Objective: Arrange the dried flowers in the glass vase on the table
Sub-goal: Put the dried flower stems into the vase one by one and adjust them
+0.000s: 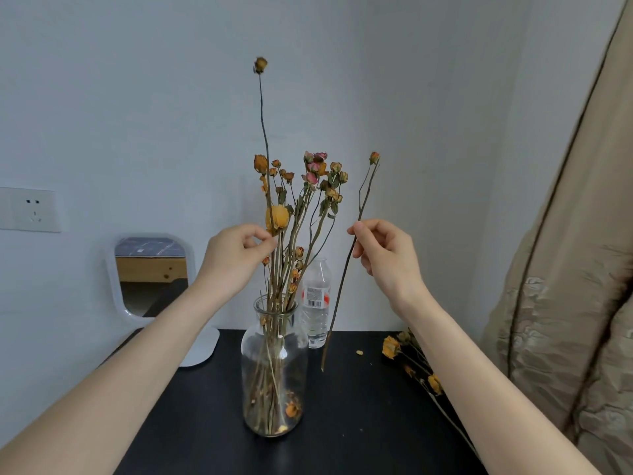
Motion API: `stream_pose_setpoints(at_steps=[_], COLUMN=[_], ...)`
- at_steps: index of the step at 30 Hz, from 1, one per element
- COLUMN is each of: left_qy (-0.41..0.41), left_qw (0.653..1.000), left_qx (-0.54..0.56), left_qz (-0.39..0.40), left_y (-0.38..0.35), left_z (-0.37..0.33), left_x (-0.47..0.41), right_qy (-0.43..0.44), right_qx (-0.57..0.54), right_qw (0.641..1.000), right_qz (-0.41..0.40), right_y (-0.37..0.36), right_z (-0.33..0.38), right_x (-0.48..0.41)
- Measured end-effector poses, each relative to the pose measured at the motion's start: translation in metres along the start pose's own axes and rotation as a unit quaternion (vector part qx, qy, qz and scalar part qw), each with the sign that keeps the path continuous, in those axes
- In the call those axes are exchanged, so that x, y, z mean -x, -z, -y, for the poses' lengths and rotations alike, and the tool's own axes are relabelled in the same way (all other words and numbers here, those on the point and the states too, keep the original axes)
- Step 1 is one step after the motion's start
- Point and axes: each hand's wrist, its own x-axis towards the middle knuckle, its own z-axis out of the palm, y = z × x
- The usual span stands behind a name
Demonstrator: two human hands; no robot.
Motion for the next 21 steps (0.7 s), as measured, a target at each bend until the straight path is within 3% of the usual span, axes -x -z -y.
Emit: stream_pose_setpoints(at_steps=[10, 16, 19, 21], left_qy=[0.031, 0.089, 0.098, 0.094], left_qw=[0.985, 0.968, 0.967, 0.978], left_qx=[-0.109, -0.128, -0.127, -0.119], left_qz=[0.127, 0.197, 0.196, 0.144], left_y=[-0.010, -0.015, -0.013, -0.011], left_z=[0.022, 0.029, 0.030, 0.031], left_x=[0.013, 0.018, 0.023, 0.029], right_qy=[-0.011, -0.016, -0.020, -0.020], right_qx=[0.000, 0.001, 0.000, -0.002], right_qw=[1.000, 1.000, 1.000, 1.000], right_qz=[0.002, 0.004, 0.003, -0.001], right_y=[-0.008, -0.011, -0.012, -0.012], right_z=[-0.006, -0.010, -0.011, -0.011], right_x=[0.000, 0.002, 0.002, 0.002])
